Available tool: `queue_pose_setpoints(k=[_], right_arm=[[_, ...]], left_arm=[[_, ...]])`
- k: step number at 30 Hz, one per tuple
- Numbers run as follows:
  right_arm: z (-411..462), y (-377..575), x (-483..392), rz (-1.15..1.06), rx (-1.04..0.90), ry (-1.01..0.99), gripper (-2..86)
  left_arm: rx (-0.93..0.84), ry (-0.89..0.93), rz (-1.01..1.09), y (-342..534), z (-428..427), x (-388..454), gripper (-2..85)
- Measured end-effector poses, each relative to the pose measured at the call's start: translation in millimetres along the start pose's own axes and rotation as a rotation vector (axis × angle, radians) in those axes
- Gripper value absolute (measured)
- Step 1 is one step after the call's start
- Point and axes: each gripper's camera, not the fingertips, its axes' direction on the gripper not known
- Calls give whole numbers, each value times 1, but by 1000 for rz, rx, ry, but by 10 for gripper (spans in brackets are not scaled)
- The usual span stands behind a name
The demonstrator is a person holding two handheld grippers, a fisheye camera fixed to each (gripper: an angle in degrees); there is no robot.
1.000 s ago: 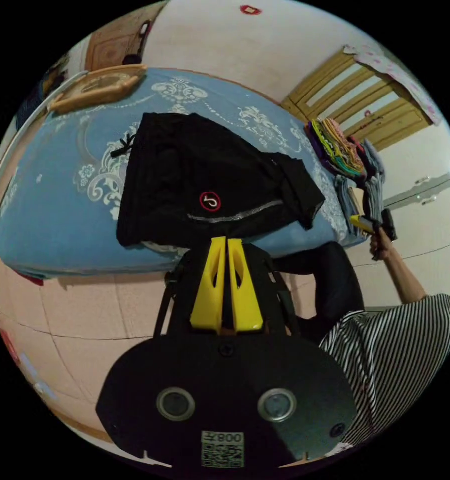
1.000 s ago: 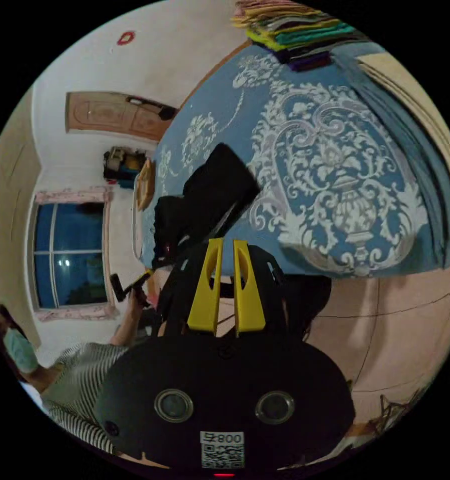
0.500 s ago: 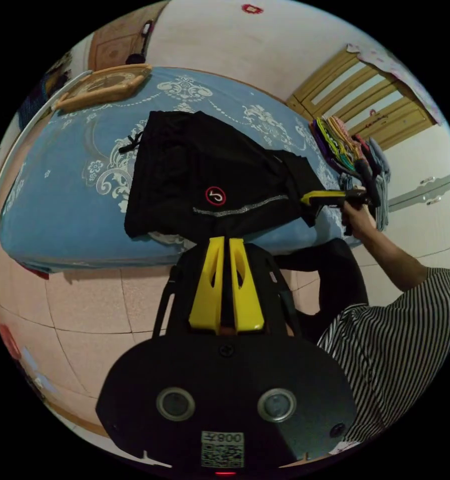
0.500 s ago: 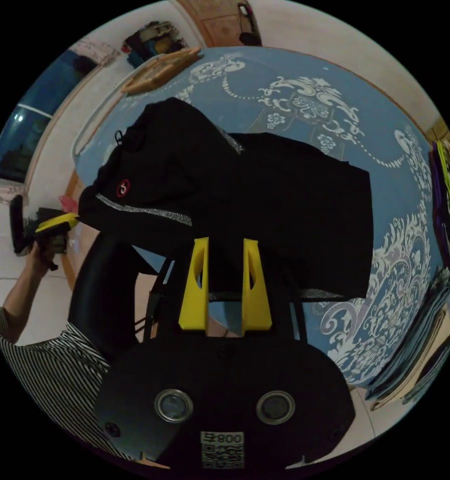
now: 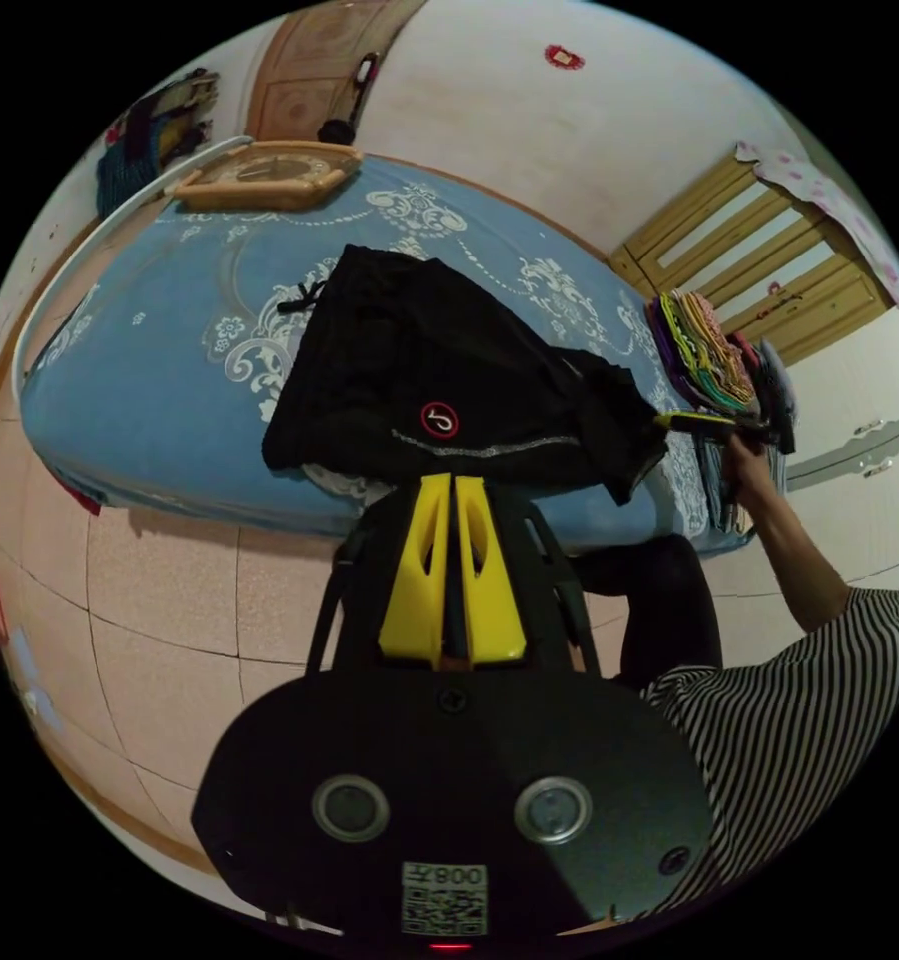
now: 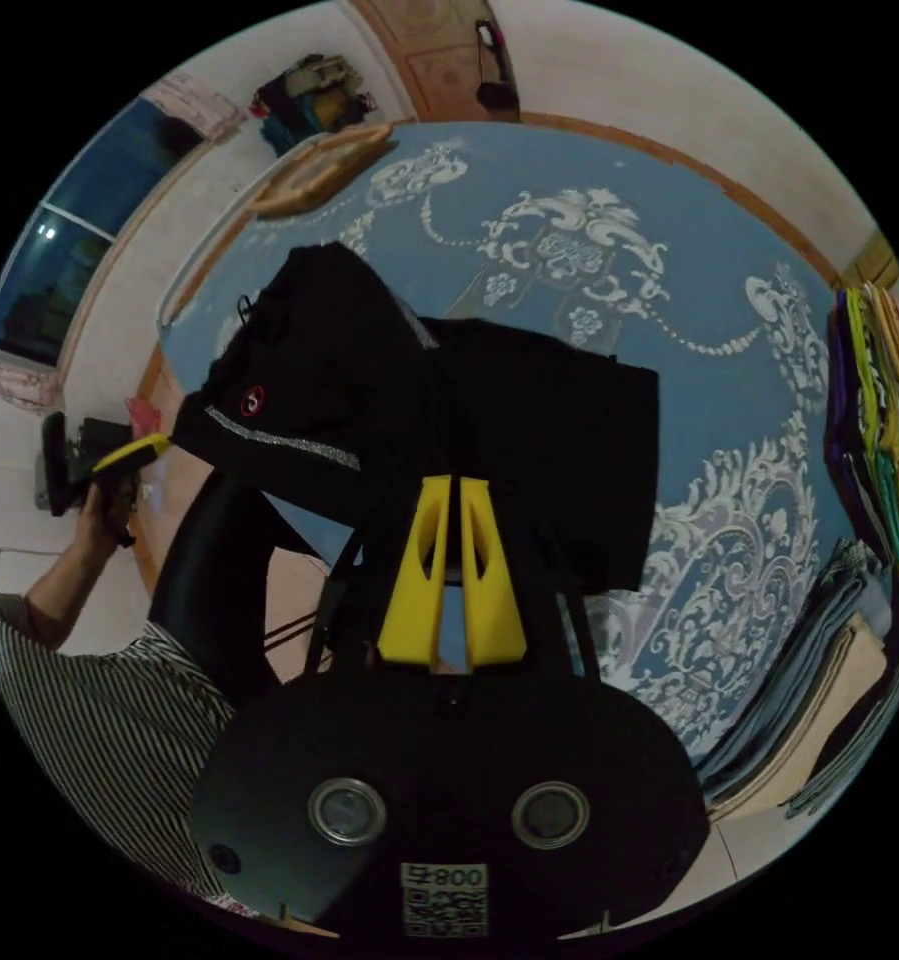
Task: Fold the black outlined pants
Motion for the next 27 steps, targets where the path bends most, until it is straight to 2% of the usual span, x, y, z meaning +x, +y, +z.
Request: queue_pose_setpoints(k=[4,7,9,11,13,15,17,18,20,23,27], right_arm=[[-48,-1,44,59,131,0,15],[-82,-6,75,87,182,88,16],[-104,-3,106,155,211,191,18],[-116,10,169,362,167,308,21],[-117,29,213,514,131,211,24],[-117,50,233,597,199,102,31],[-108,57,217,527,281,-43,50],[-103,55,208,493,276,-74,56],[-74,36,155,286,202,-145,78],[-28,11,84,24,29,-123,88],[5,-5,43,-127,-103,-83,91]], left_arm=[[11,63,-103,-6,2,-17,6],[40,100,-150,-14,-3,-27,4],[56,40,-153,-20,-9,-31,3],[49,38,-143,-25,-11,-34,2],[48,39,-142,-29,-11,-35,2],[37,46,-147,-36,-7,-36,1],[24,61,-153,-43,-2,-36,1],[13,76,-152,-50,3,-35,1],[4,95,-142,-62,8,-30,1],[4,118,-89,-85,14,-18,1],[-26,102,-5,-108,24,0,1]])
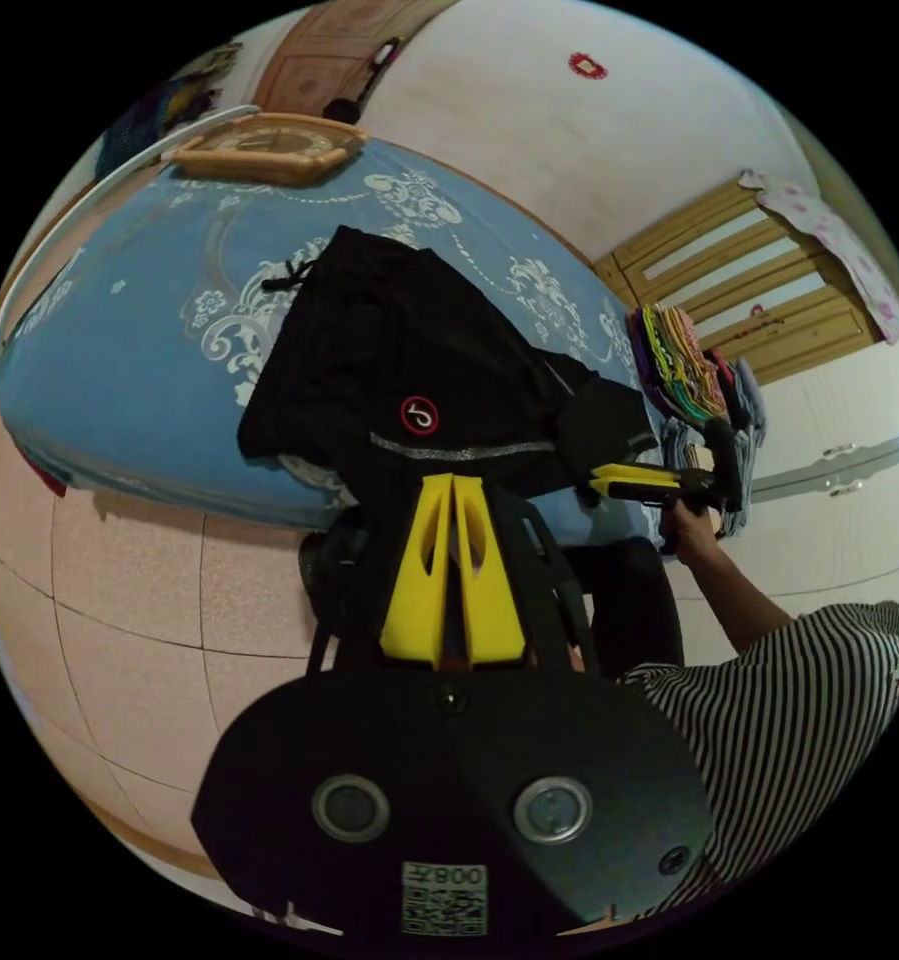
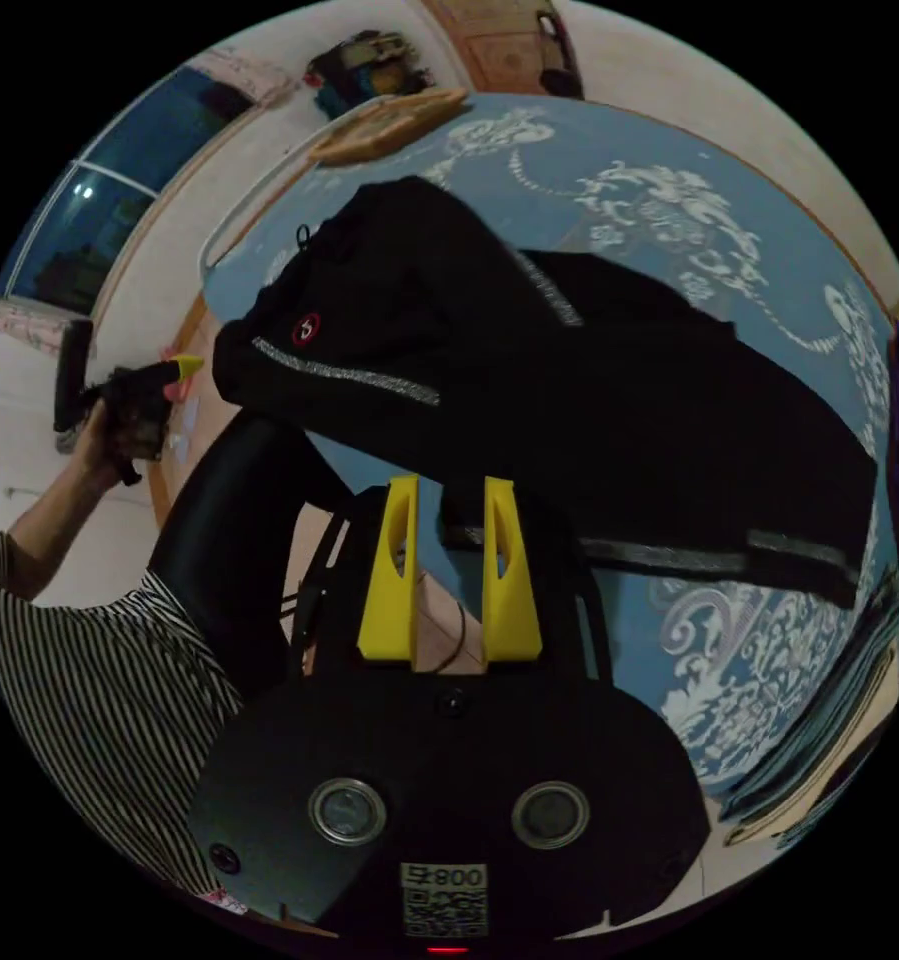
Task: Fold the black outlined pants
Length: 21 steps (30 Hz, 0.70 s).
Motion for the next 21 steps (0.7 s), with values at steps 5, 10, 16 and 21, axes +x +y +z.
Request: queue_pose_setpoints(k=[5,10,16,21], right_arm=[[-3,1,6,-15,-64,123,19],[-59,12,39,27,-8,113,8],[-215,9,124,140,261,195,5],[-331,-10,205,321,389,357,5]], left_arm=[[-13,36,-4,-21,15,7,2],[25,61,0,-51,22,16,2],[88,90,16,-95,28,30,2],[147,90,50,-137,35,54,2]])
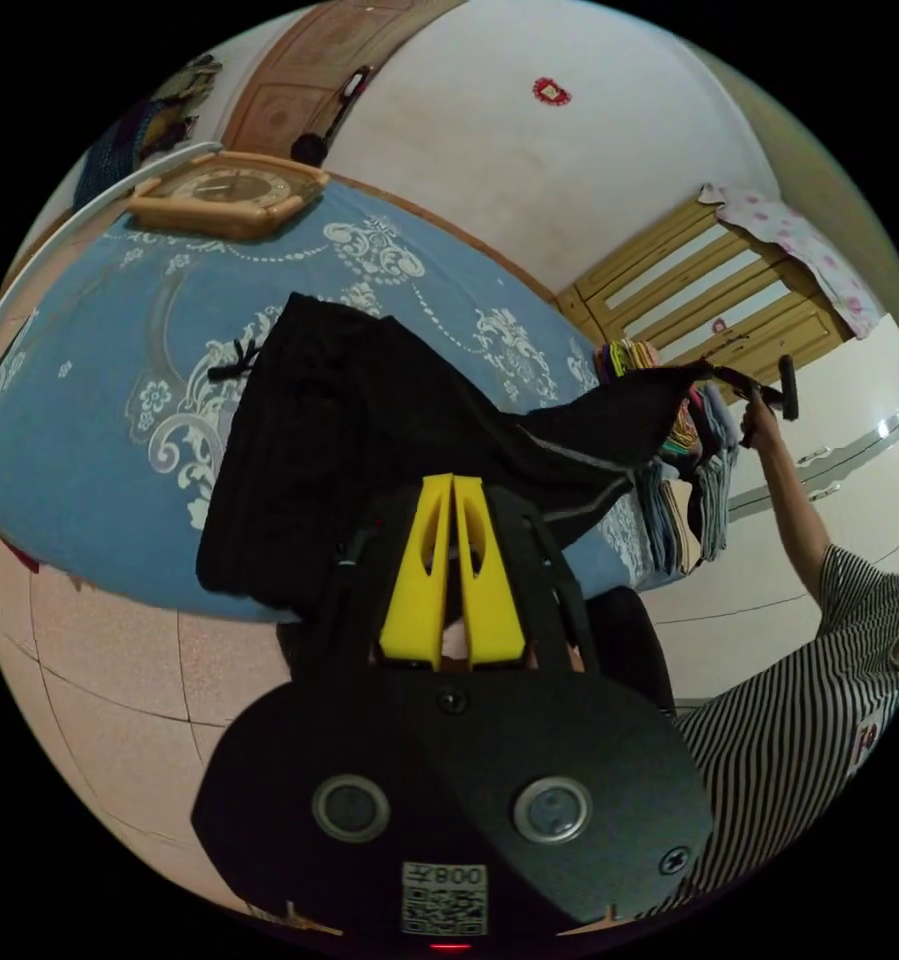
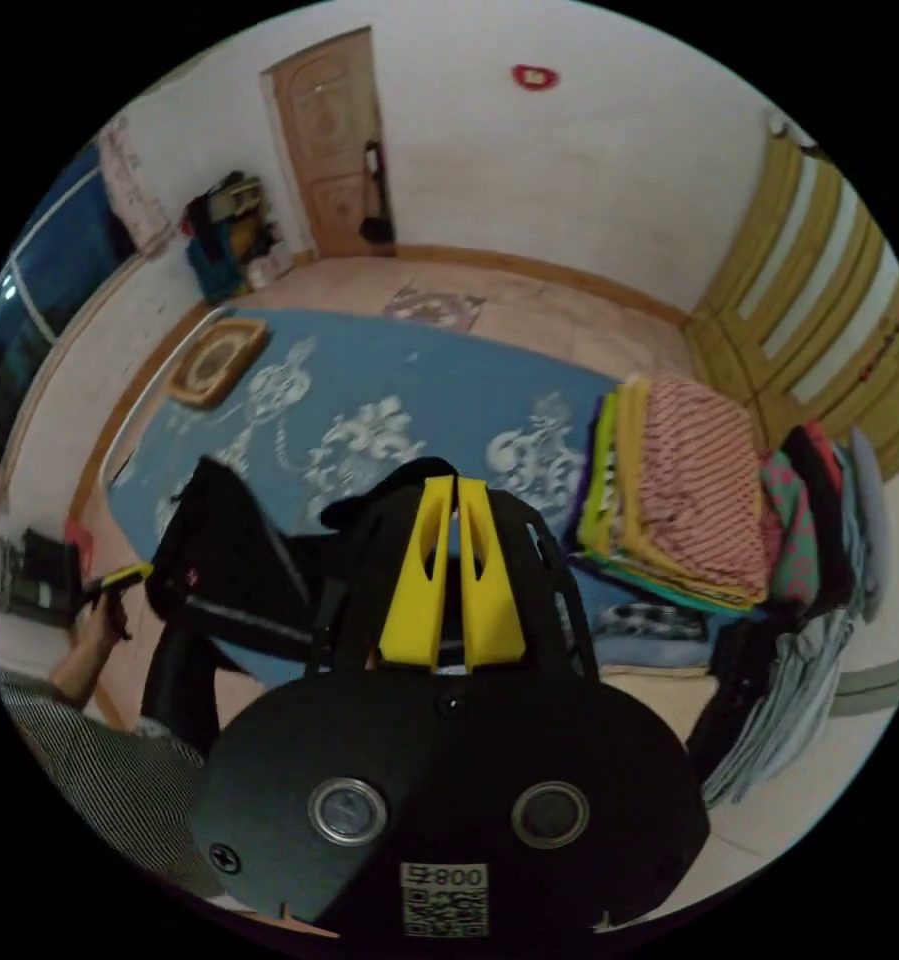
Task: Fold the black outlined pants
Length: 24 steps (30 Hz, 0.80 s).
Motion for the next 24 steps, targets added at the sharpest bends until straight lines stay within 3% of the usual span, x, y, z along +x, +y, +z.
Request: queue_pose_setpoints(k=[5,16,24], right_arm=[[9,-16,93,332,-37,-1,12],[95,49,118,248,-292,-195,64],[111,3,177,435,-232,-169,79]], left_arm=[[-25,-36,27,-30,24,17,5],[-217,-86,222,-127,102,66,67],[-398,-383,454,-191,179,124,74]])
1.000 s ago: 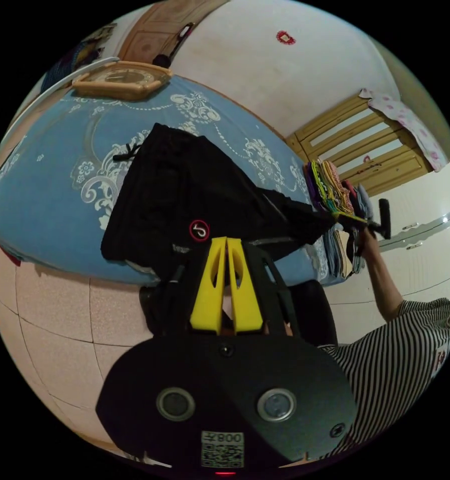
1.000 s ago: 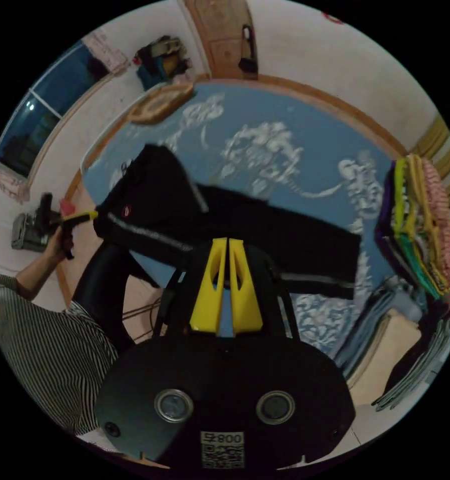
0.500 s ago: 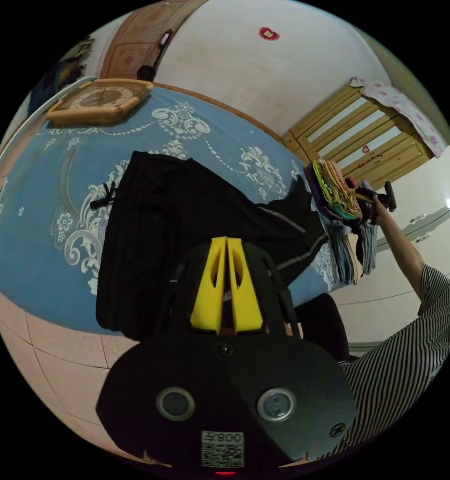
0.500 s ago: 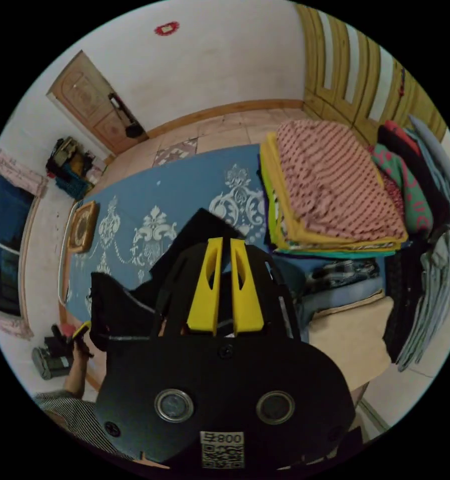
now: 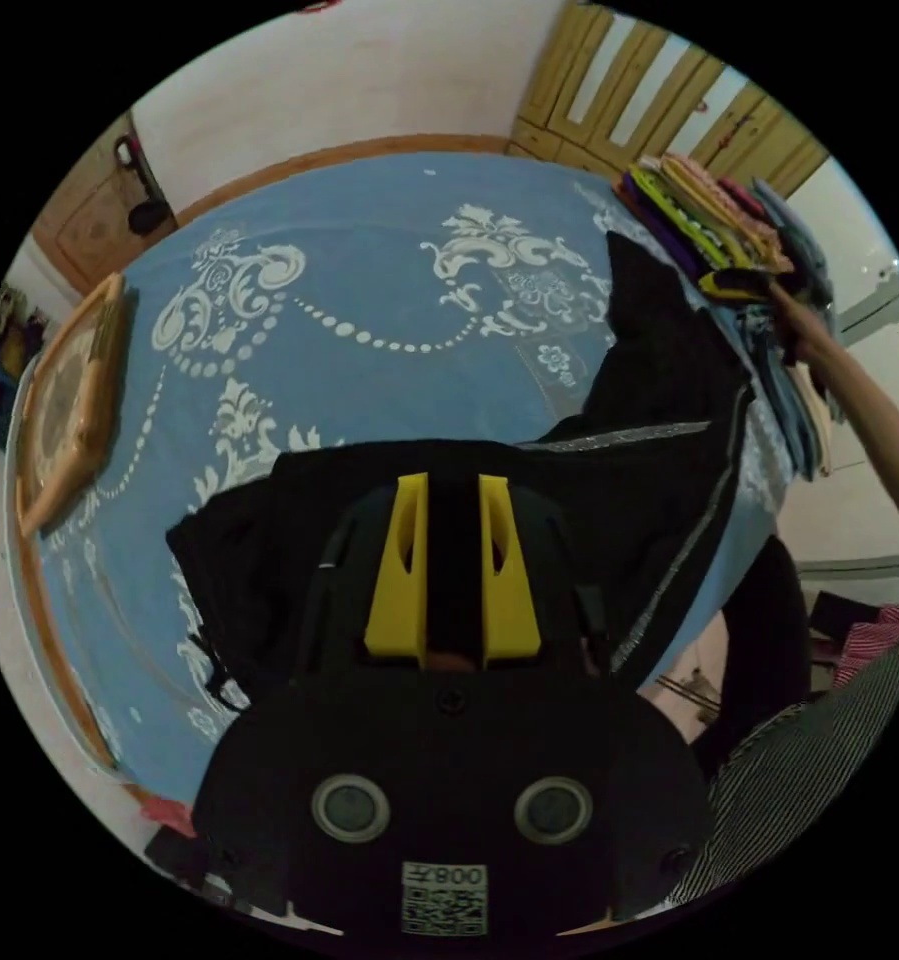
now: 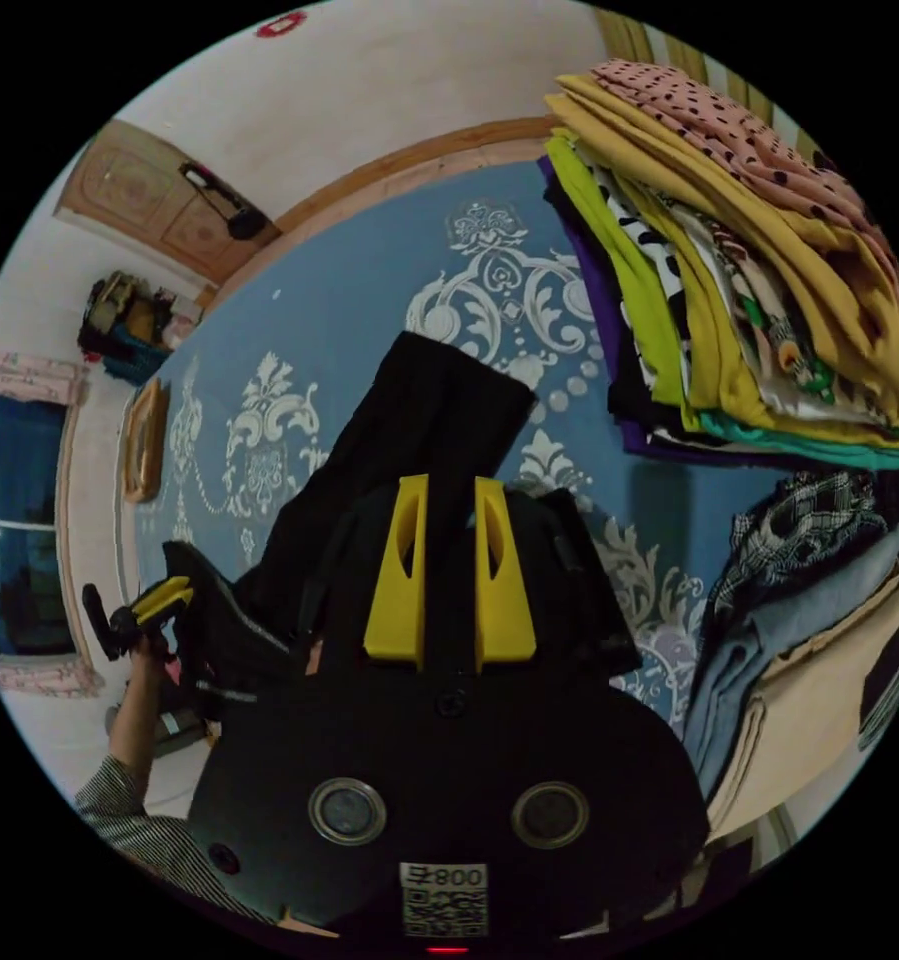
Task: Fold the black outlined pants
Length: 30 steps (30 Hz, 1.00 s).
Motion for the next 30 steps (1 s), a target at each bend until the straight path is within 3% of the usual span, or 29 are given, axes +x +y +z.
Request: queue_pose_setpoints(k=[2,10,17,20,25,30], right_arm=[[6,-16,12,57,-21,38,79],[1,-29,35,55,-54,54,33],[-94,20,69,31,246,-264,20],[-131,26,76,20,344,-302,19],[-136,-21,72,19,316,-298,21],[-107,-55,72,96,133,-99,25]], left_arm=[[-65,-27,-14,-9,12,3,66],[93,-12,-28,3,-22,4,13],[409,117,-220,58,-103,-27,6],[500,130,-284,66,-129,-49,6],[444,100,-331,33,-133,-86,13],[344,86,-398,34,-125,-104,40]])
